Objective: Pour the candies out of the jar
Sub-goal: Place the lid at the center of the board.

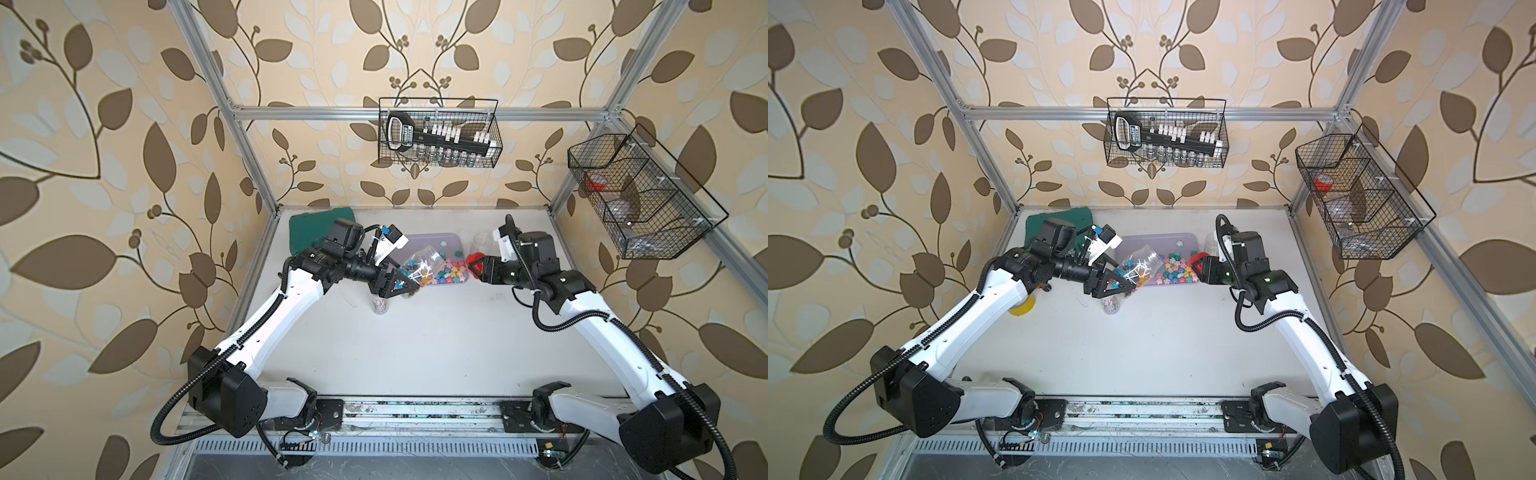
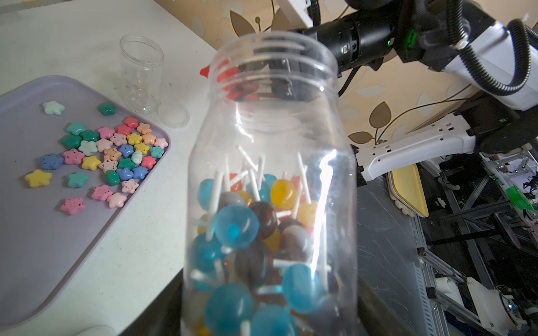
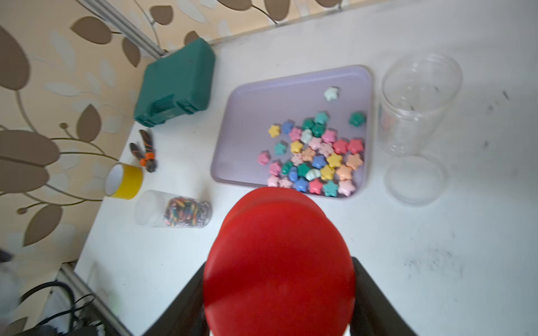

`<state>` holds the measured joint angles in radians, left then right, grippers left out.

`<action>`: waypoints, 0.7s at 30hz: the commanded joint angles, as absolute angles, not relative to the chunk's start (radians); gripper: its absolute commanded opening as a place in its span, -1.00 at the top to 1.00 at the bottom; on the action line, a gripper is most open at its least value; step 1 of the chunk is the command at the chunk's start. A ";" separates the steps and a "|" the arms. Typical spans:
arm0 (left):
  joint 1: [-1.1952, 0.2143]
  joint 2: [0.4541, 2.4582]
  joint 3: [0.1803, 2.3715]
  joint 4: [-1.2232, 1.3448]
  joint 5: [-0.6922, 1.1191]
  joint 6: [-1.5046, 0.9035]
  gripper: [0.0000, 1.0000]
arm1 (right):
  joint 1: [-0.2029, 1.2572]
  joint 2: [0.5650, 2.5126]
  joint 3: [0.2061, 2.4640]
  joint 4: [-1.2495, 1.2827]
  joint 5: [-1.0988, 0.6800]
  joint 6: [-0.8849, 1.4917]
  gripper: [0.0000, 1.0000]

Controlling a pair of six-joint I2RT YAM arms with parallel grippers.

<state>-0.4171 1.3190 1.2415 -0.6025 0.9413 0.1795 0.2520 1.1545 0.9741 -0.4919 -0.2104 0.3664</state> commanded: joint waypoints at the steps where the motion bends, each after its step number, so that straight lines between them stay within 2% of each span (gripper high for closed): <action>1: -0.411 1.289 1.248 -0.570 0.980 0.196 -0.41 | 0.250 1.118 0.891 -0.483 -0.056 0.404 -0.02; 10: -0.411 1.270 1.229 -0.551 0.981 0.194 -0.41 | 0.250 1.145 0.762 -0.431 0.037 0.424 -0.02; 21: -0.411 1.256 1.221 -0.558 0.971 0.201 -0.41 | 0.249 1.228 0.711 -0.330 0.045 0.425 0.00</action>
<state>-0.4175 1.3060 1.2213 -0.6010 0.9375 0.1810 0.2520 1.2060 0.7177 -0.3767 0.0216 0.4160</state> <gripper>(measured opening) 0.710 0.592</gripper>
